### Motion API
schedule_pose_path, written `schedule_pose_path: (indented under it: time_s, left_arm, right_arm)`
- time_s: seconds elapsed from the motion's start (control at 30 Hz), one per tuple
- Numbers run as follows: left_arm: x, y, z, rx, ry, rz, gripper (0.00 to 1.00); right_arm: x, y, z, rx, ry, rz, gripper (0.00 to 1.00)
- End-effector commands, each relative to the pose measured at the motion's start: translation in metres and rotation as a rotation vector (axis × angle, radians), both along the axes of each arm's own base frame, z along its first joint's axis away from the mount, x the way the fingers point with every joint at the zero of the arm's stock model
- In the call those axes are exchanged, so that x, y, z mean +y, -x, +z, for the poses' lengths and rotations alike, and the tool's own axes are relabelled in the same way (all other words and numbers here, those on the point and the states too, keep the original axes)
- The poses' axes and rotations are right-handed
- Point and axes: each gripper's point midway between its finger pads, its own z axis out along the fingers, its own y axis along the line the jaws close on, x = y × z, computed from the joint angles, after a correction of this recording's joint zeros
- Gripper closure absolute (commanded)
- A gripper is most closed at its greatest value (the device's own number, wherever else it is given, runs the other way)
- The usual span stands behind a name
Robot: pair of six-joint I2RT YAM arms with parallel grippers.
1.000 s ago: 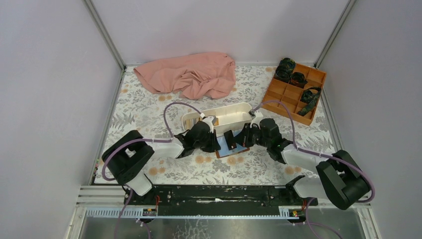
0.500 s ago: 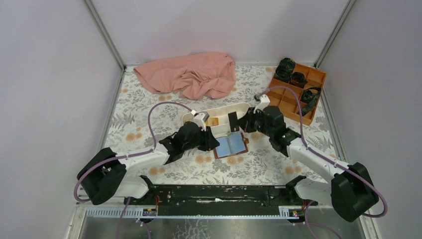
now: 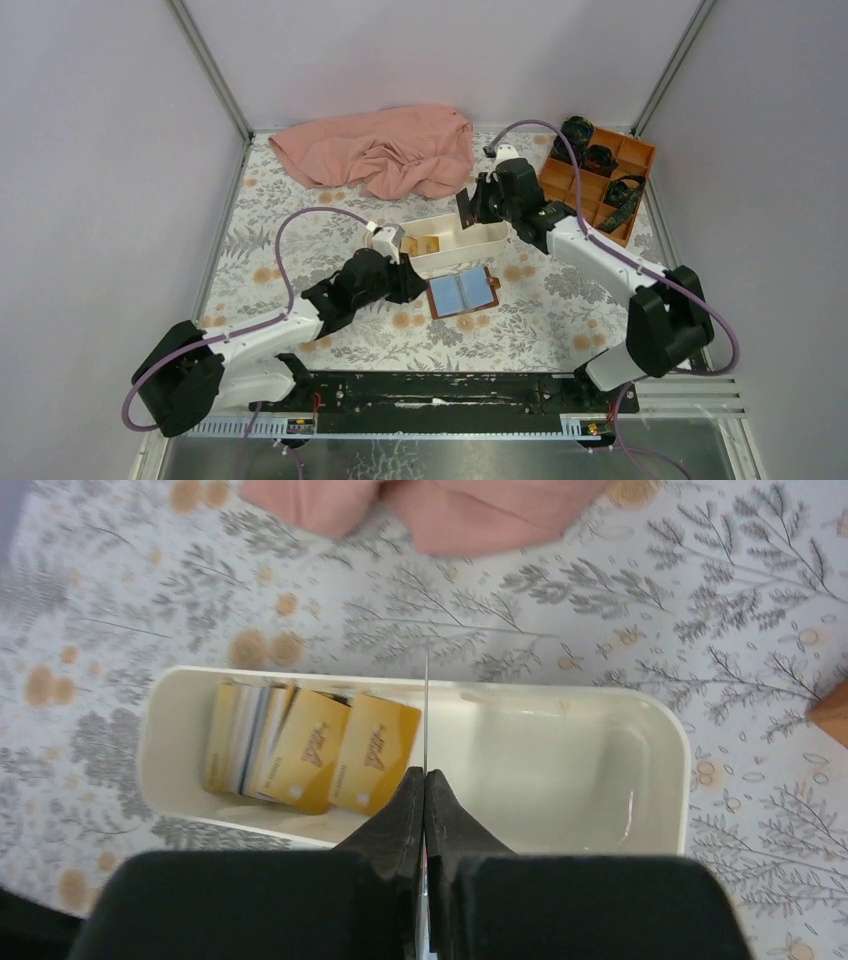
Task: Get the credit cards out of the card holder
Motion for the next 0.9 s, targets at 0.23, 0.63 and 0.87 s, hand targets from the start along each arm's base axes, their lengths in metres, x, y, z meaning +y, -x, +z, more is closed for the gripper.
schedule_pose_path:
  time_s: [0.23, 0.63, 0.87]
  left_arm:
    - [0.038, -0.009, -0.002, -0.027, -0.043, 0.078, 0.7]
    - [0.038, -0.01, -0.009, -0.015, -0.049, 0.07, 0.7]
    - [0.039, -0.009, -0.011, -0.01, -0.052, 0.069, 0.7]
  right_arm:
    - [-0.034, -0.02, -0.021, 0.069, 0.293, -0.083, 1.0]
    - [-0.038, -0.016, -0.054, 0.16, 0.369, -0.058, 1.0]
    - [-0.034, -0.014, -0.072, 0.199, 0.37, -0.047, 1.0]
